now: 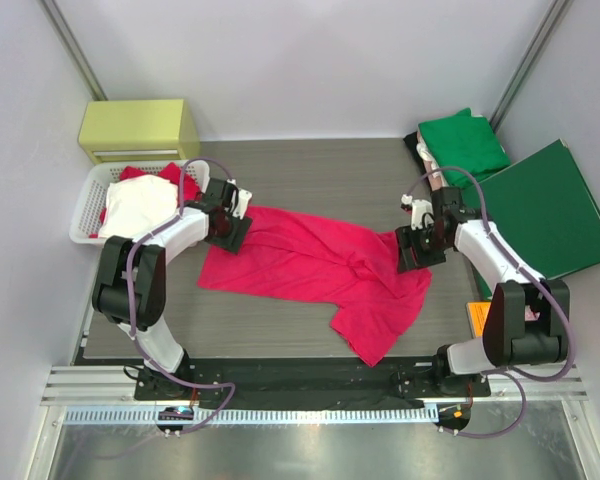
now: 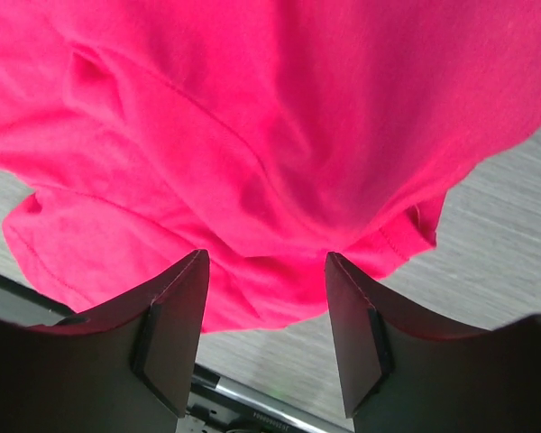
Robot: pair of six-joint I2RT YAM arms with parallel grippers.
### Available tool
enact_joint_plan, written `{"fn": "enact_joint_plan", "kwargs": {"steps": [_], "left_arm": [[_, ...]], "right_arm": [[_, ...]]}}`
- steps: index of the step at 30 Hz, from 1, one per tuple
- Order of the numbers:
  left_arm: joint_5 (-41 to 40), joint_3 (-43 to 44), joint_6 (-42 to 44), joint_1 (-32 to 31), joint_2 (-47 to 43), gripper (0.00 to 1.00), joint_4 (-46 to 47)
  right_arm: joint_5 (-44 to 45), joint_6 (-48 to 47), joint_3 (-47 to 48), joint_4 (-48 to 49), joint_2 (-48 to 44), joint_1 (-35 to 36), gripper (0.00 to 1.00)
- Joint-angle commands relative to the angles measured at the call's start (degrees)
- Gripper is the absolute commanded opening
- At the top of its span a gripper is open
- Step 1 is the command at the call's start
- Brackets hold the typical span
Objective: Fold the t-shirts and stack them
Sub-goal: Fold the flattened tshirt in 1/3 of the way
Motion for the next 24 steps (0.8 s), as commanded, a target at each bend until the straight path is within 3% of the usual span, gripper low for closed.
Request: {"fn": "enact_joint_plan", "kwargs": {"steps": [1,12,14,15,17,19,20,21,24], "left_arm": [[0.3,1.2,0.8,-0.3,-0.5,0.65,1.3],[0.3,0.9,1.1,-0.3,-0.7,0.65,1.2],[0.4,1.1,0.9,-0.3,-0.8,0.65,1.2],[0.4,1.0,1.0,-0.3,-0.8,0.65,1.2],[0.3,1.1,1.1,-0.4,-0.8,0.65,1.2],[0.4,1.3,1.2,-0.4,-0.6,0.65,1.1],[0.4,1.3,1.1,-0.5,-0.4,0.65,1.0],[0.4,1.3,1.1,-0.4,-0.5,0.65,1.0],[0.4,1.2,1.1,-0.4,-0.5,0.65,1.1]], "right_arm": [[1.3,0.4,3.7,4.2,3.8,0.3,0.6],[3.1,0.0,6.3,5.9,9.5,0.3,0.59],[3.1,0.0,5.9,6.1,9.1,0.3,0.48],[3.2,0.1,5.8,6.2,9.0,0.3,0.3],[3.3,-0.2,5.8,6.1,8.4,0.3,0.21],[3.8,-0.5,5.7,5.9,7.8,0.4,0.27],[3.8,-0.7,5.9,4.9,7.6,0.3,0.42],[3.7,-0.9,6.1,4.5,7.6,0.3,0.5],[2.9,-1.4,5.8,2.4,6.6,0.3,0.64]]}}
